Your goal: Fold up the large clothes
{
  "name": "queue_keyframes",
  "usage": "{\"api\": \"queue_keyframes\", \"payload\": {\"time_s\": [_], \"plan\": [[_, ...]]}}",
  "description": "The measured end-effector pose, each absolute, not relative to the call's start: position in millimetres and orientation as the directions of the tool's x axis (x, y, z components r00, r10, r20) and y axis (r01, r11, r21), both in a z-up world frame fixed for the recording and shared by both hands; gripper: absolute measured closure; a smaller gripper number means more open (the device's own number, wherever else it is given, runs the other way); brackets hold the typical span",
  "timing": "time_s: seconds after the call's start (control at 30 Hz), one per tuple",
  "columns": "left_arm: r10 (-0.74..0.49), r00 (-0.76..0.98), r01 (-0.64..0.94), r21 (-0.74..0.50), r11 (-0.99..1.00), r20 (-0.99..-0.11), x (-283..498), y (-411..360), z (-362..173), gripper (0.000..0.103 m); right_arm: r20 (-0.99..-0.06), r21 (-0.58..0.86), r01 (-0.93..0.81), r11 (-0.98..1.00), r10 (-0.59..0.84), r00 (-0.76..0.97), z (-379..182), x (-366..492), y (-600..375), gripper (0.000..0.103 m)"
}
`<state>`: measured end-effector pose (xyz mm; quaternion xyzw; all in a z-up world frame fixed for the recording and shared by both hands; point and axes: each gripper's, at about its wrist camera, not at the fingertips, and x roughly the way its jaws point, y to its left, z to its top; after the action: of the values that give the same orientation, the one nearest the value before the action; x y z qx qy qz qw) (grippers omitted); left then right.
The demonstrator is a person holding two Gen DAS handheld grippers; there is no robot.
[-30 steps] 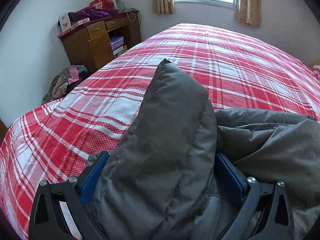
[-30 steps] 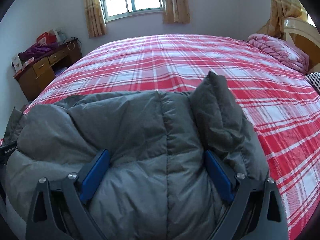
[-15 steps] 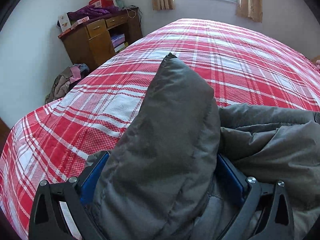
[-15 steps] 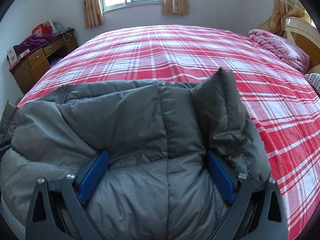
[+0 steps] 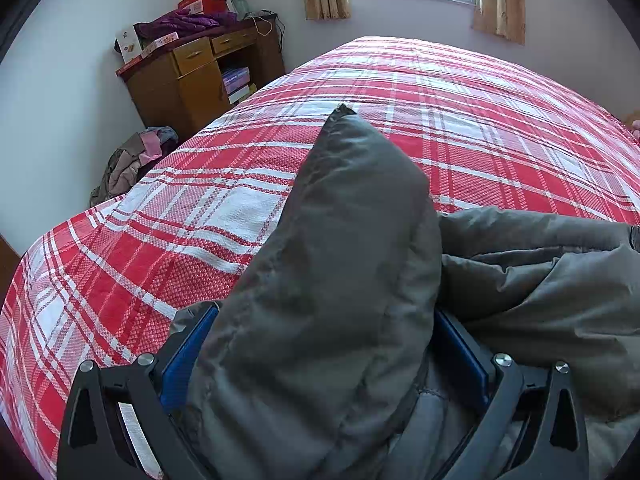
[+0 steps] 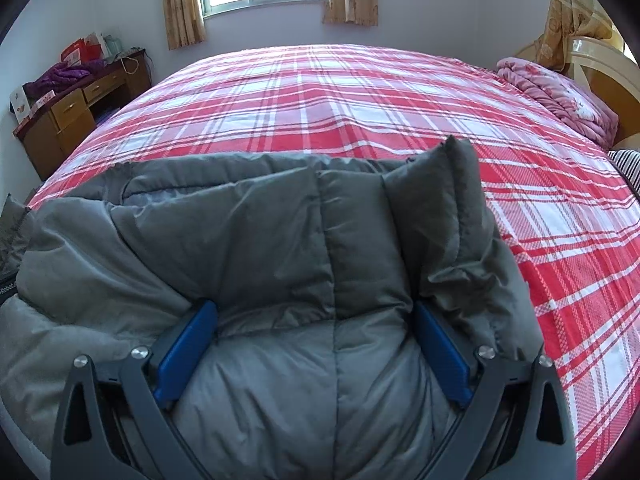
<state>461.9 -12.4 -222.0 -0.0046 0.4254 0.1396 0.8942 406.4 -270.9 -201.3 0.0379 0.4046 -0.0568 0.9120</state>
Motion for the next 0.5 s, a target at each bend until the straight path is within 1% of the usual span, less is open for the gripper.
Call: {"api": "queue_keyframes", "payload": {"time_s": [0.5], "plan": [[0.252,0.592,-0.252,0.120,0.960,-0.766,463.1,-13.1,-221.8,0.001,-0.753,-0.013,0.138,0.990,-0.100,0.651,-202.8,408.9,-267.0,0.003]]}}
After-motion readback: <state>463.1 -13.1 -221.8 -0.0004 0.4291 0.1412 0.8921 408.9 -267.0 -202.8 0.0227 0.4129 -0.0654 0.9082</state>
